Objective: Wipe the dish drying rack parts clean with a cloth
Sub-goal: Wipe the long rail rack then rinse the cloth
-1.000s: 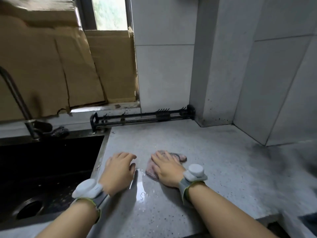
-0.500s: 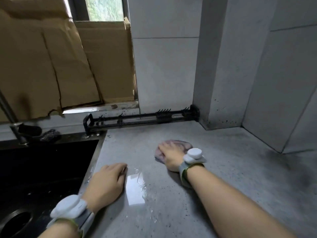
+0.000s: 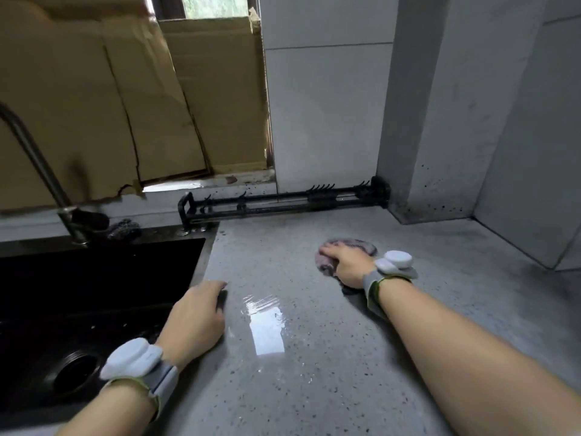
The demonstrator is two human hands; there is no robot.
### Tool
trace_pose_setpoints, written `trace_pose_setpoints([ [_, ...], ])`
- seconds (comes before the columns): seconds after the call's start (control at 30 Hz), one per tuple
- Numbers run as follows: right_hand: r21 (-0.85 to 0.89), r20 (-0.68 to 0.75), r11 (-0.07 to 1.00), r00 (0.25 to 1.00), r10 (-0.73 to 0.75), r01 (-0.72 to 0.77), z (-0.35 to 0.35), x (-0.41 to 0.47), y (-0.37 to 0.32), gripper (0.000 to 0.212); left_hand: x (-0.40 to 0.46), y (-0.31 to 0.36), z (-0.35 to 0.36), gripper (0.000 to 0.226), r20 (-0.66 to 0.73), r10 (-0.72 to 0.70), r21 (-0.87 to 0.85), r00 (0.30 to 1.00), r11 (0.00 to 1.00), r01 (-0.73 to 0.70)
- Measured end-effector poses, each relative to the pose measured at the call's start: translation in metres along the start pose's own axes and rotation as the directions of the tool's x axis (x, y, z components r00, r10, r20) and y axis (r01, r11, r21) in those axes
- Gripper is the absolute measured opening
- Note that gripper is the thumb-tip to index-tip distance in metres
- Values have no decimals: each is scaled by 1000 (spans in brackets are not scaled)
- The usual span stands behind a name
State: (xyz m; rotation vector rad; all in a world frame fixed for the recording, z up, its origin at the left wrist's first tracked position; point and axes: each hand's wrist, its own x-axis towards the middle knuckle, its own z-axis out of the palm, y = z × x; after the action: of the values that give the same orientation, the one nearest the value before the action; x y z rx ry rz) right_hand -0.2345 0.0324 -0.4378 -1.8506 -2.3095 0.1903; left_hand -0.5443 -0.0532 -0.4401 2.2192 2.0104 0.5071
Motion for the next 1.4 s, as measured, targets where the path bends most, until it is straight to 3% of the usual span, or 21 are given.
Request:
trace_pose_setpoints([
  [0.1,-43,5,999,1000,7,-7,14,29,-46,32,4,-13,-4,42,18,-22,-94,1000,995,23],
  [0.17,-68,-10,993,995,-98,98,29,44,-106,26,8,-17,-10,45,17,-81,-251,997,964,83],
  [0.23,13,26,966,965,-259,259,45,49,-171,30,8,-20,-15,46,-35,-136,-371,990,922,114],
  [0.3,85,85,930,927,-365,358,49,41,-214,31,4,-23,-24,41,-95,-168,-361,981,925,123],
  [0.37,186,46,892,903,-427,412,46,29,-221,22,-2,-29,-34,35,-124,-207,-351,970,924,152],
  [0.5,607,-18,769,971,-239,200,9,-5,-172,39,-7,-24,-45,37,-123,-126,-239,984,967,94],
  [0.57,653,-86,743,989,-118,146,-14,-23,-134,34,-16,-8,-43,39,-72,-51,-219,996,975,34],
  [0.63,630,-113,775,993,33,46,-37,-38,-84,35,-23,7,-34,40,-33,38,-184,999,982,-44],
  [0.77,374,-22,884,950,312,-282,-41,-64,6,48,-35,15,-11,32,50,166,0,985,986,-166],
  [0.87,230,80,953,980,184,-198,-11,-75,5,53,-39,9,-1,31,8,181,12,983,983,-181],
  [0.97,26,149,978,968,200,-206,6,-74,-14,68,-44,5,-2,37,45,192,0,980,981,-193],
  [1.07,35,173,992,978,114,-122,15,-70,-69,60,-50,3,-15,40,90,150,-92,985,986,-142],
  [1.13,81,141,994,987,-81,70,36,-76,-138,54,-51,-6,-24,42,31,73,-123,997,990,-69],
  [1.23,95,167,945,930,-326,314,59,-104,-233,59,-58,-17,-37,49,16,6,-129,1000,992,-4],
  [1.3,72,195,939,919,-343,336,61,-114,-250,59,-67,-18,-41,49,28,-6,-118,1000,993,9],
  [1.4,120,121,958,953,-276,262,39,-116,-208,42,-79,-11,-44,44,-22,53,-93,998,994,-54],
])
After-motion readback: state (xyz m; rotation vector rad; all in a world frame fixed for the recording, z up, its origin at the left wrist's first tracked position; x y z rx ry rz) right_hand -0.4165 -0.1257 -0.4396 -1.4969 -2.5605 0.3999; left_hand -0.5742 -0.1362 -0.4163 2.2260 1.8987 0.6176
